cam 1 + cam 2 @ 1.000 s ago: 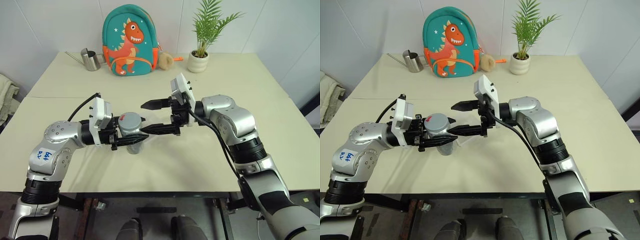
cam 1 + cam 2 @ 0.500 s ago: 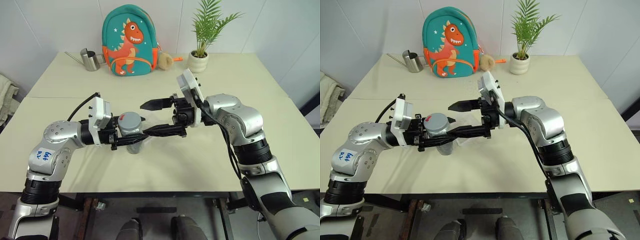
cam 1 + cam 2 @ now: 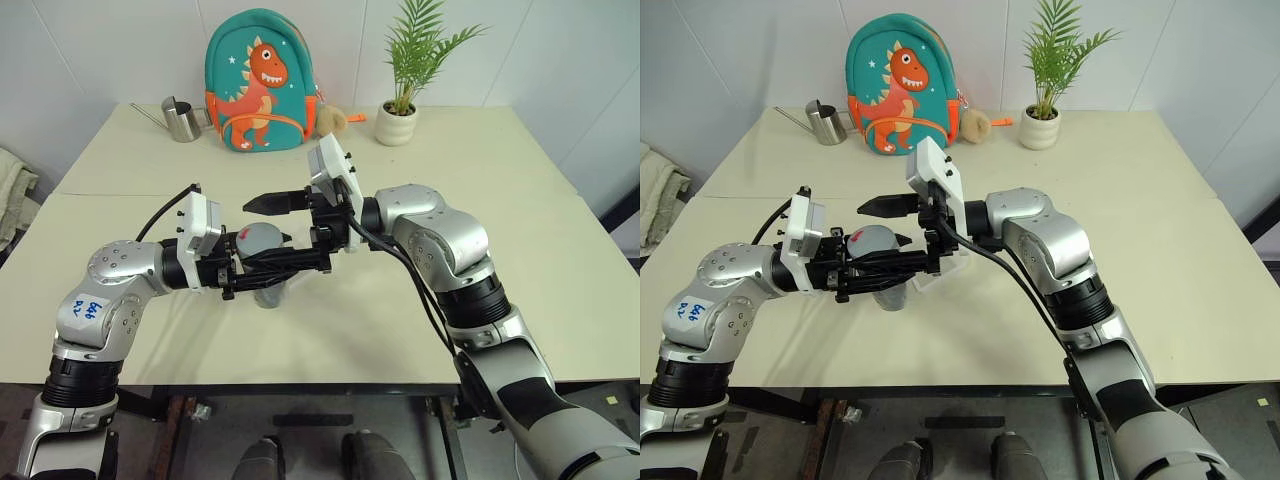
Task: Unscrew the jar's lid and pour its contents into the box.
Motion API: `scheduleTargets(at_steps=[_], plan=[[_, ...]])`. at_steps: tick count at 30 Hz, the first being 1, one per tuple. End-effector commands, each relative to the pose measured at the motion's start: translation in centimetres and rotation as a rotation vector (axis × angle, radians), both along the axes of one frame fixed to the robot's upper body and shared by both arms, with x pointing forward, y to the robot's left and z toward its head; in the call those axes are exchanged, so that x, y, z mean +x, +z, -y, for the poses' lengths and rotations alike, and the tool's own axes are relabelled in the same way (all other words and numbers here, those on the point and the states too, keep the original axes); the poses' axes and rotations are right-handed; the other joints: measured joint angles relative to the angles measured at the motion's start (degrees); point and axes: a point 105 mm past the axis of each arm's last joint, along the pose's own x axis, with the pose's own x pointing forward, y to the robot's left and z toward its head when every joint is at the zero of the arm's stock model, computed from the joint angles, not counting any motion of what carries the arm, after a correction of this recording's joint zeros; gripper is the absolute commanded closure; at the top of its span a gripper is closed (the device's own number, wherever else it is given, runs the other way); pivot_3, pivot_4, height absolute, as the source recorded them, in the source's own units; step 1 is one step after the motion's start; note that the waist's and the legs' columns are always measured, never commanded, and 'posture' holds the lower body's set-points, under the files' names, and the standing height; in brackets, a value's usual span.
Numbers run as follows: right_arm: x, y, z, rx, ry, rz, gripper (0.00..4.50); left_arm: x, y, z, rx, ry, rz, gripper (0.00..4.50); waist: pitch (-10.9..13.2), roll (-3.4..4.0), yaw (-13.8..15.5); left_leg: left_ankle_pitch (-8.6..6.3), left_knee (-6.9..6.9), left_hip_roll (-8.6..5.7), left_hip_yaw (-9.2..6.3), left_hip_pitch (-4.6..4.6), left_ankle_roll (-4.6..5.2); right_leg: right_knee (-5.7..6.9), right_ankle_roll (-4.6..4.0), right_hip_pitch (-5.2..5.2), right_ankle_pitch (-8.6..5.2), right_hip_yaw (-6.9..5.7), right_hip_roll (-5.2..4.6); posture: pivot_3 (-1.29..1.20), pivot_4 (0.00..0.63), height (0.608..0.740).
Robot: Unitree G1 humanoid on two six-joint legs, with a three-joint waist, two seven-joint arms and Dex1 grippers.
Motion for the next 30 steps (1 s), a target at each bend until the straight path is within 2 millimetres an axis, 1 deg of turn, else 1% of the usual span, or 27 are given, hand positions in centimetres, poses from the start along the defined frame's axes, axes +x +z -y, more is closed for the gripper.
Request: scheduleTargets(at_steps=[1,9,16,22,28,30], plan=[[-0.3,1.2,-0.4,0.027,0.014,0.043,0.05,-0.6,1.4,0.0,-0.010,-0.015,0.061,2.14,0.00,0.00,0.01,0.00,0.00,0.00,0.00,0.00,0.00,0.00,0.00,0.00,0.00,0.00,0.00,0.00,0.150,0.740],[0.3,1.0,-0.1,0.024,-0.002,0.033,0.05,-0.7,1.2,0.1,-0.015,-0.004,0.063,2.14,0.00,0.00,-0.04,0.00,-0.01,0.01,-0.01,0.00,0.00,0.00,0.00,0.00,0.00,0.01,0.01,0.00,0.150,0.740],[1.4,0.7,0.9,0.021,-0.042,0.025,0.05,-0.7,1.2,0.0,-0.017,0.003,0.063,2.14,0.00,0.00,-0.03,0.00,-0.01,0.01,-0.01,0.00,0.00,0.00,0.00,0.00,0.00,0.01,0.01,0.00,0.150,0.740],[1.8,0.4,1.6,0.014,-0.058,0.022,0.05,-0.6,1.2,0.0,-0.018,0.005,0.066,2.14,0.00,0.00,-0.04,0.00,-0.01,0.01,0.00,0.00,0.00,0.00,0.00,0.00,0.00,0.01,0.01,0.00,0.150,0.740],[1.1,0.5,1.9,0.026,-0.024,0.018,0.05,-0.6,1.3,0.0,-0.016,0.003,0.069,2.14,0.00,0.00,-0.03,0.00,-0.01,0.01,0.00,0.00,0.00,0.00,0.00,0.00,0.00,0.01,0.01,0.00,0.150,0.740],[0.6,0.8,1.7,0.039,0.007,0.016,0.05,-0.6,1.3,0.0,-0.015,0.003,0.070,2.14,0.00,0.00,-0.04,0.00,-0.01,0.01,0.00,0.00,0.00,0.00,0.00,0.00,0.00,0.00,0.01,0.00,0.150,0.740]])
